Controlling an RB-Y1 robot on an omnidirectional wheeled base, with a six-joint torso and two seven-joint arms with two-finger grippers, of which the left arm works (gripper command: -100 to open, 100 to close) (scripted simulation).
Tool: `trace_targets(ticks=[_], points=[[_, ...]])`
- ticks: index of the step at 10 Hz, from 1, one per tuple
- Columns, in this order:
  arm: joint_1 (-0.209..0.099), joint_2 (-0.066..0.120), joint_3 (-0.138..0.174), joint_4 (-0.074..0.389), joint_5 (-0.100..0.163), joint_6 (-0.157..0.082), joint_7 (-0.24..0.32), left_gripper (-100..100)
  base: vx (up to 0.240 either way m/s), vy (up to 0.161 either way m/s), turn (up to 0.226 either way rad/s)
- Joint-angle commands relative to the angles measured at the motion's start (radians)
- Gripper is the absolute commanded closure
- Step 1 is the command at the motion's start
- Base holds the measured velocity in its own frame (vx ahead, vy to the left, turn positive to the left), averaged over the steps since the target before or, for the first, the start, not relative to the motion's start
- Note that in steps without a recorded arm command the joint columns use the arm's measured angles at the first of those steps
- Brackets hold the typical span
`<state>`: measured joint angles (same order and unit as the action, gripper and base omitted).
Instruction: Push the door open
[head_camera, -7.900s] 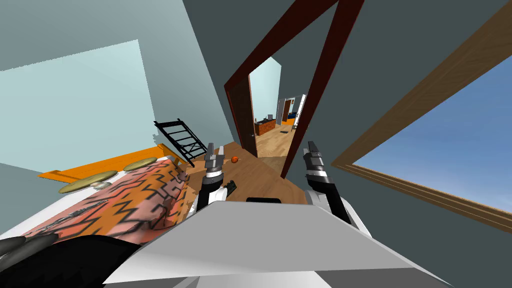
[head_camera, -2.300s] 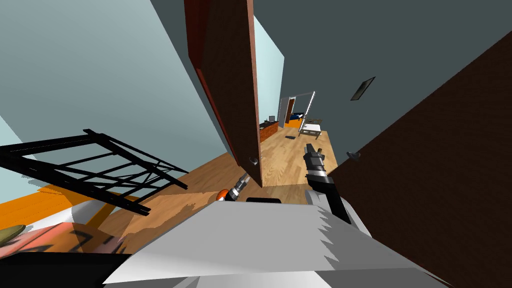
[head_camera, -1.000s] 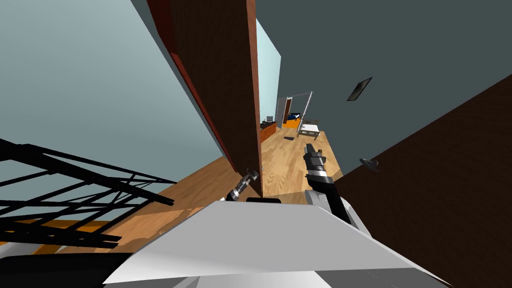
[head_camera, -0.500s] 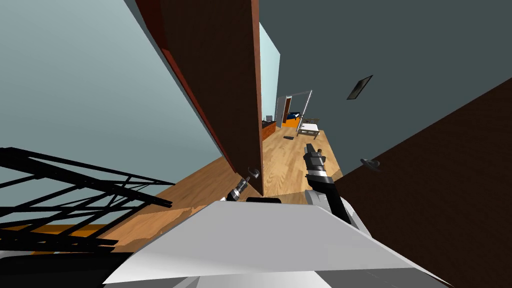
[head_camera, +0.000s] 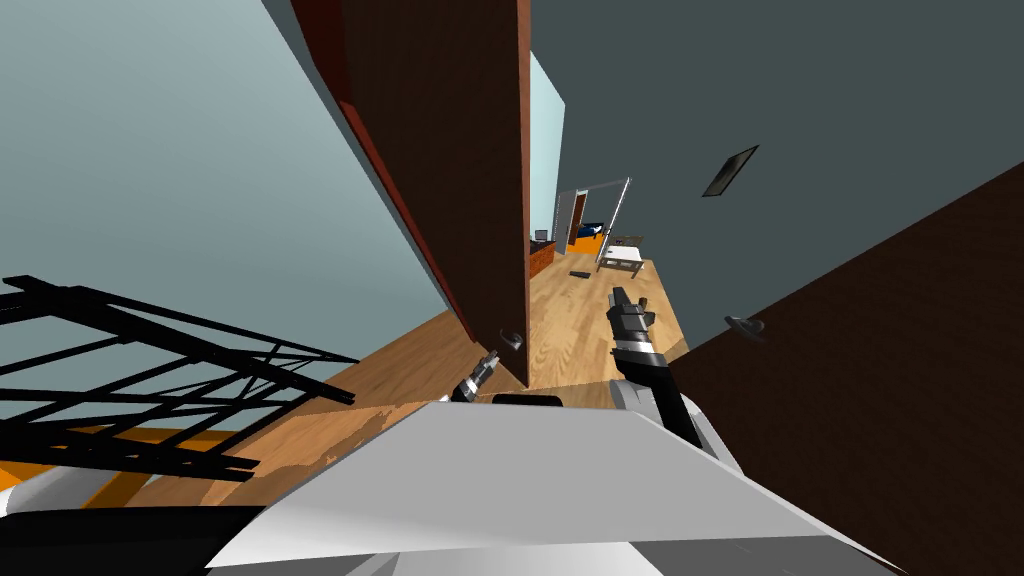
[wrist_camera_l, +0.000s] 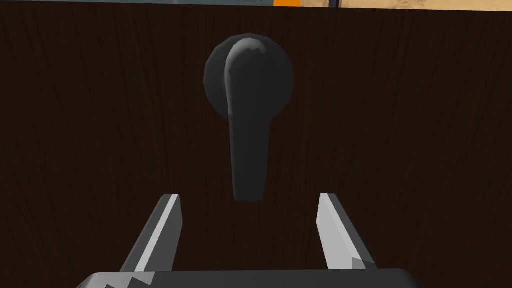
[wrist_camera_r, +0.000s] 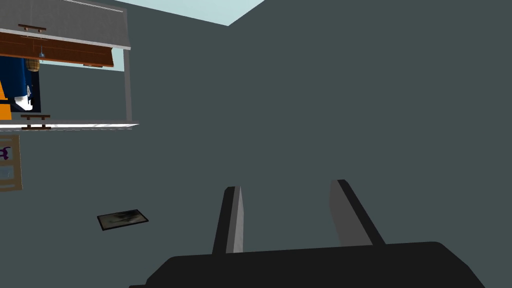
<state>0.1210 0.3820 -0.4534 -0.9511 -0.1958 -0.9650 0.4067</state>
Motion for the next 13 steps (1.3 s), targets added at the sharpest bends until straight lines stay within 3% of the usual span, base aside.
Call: trace_targets(ticks=[1,4,8,9,10,13], points=[[0.005,0.011,0.006,-0.006,0.004,0.002,0.006,-100,-0.179,0.074,0.086],[-0.011,-0.010,0.009,0.004,0.005,0.019,-0.003,-100,0.035,-0.027,-0.042],[-0.037,-0.042,0.018,0.022,0.010,0.046,-0.017,-100,0.154,-0.114,-0.050],[-0.033,-0.039,0.017,0.022,0.009,0.040,-0.016,-100,0.074,-0.061,-0.003],[-0.033,-0.039,0.017,0.022,0.009,0.040,-0.016,100,-0.006,0.007,0.008],[-0.033,-0.039,0.017,0.022,0.009,0.040,-0.016,100,-0.022,0.019,-0.005]])
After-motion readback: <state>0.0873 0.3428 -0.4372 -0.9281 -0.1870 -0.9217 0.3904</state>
